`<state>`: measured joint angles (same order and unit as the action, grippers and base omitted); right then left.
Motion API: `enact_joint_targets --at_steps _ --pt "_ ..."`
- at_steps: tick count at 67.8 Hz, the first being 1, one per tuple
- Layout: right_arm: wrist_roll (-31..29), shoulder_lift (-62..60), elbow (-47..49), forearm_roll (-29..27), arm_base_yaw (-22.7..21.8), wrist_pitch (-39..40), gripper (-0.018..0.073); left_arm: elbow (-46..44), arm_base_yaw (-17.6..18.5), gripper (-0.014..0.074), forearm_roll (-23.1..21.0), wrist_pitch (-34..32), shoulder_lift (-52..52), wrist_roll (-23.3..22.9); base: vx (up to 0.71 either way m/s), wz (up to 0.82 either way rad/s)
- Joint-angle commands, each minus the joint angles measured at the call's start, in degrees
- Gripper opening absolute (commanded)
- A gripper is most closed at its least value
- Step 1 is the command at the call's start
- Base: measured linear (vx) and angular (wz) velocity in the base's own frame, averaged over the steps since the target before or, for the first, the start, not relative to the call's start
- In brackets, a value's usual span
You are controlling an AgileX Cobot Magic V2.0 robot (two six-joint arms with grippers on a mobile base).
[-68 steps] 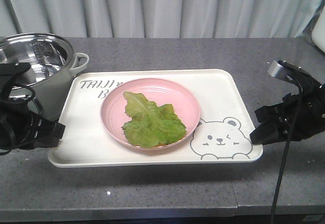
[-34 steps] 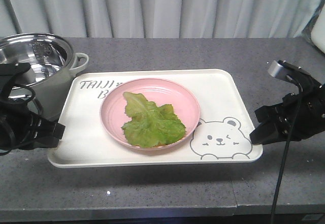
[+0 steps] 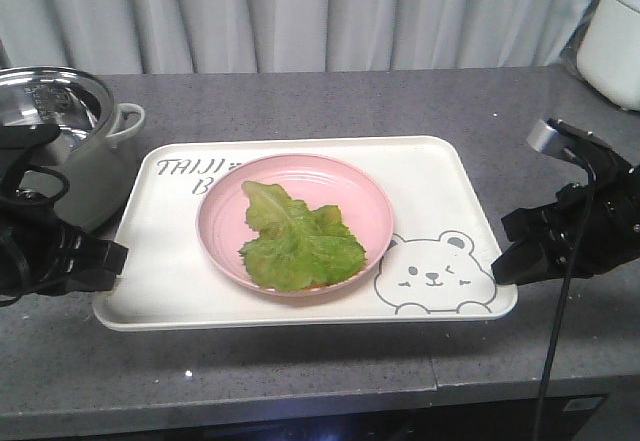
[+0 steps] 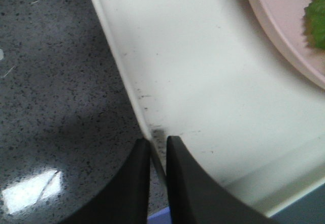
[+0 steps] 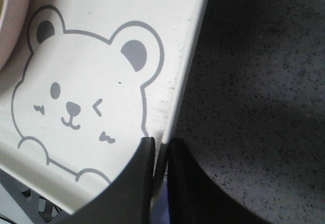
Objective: Transfer vegetables to tray and serve
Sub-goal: 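Hold the tray level with both grippers while the base turns and drives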
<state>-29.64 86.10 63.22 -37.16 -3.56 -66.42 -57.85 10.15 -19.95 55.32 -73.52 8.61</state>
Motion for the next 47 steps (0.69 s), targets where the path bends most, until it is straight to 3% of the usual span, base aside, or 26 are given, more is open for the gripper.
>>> enact_joint_targets --at_steps 1,47 --pt "-3.39 -2.44 1.51 -5.41 0.85 -4.30 -0.0003 -1.77 0.85 -0.0006 -3.88 -2.82 1.87 0.68 -0.03 -0.16" --pt "-3.39 -2.44 1.51 -5.75 0.85 -4.93 -0.0003 -1.77 0.85 -0.0006 -3.88 -2.81 1.87 0.68 -0.01 -0.21"
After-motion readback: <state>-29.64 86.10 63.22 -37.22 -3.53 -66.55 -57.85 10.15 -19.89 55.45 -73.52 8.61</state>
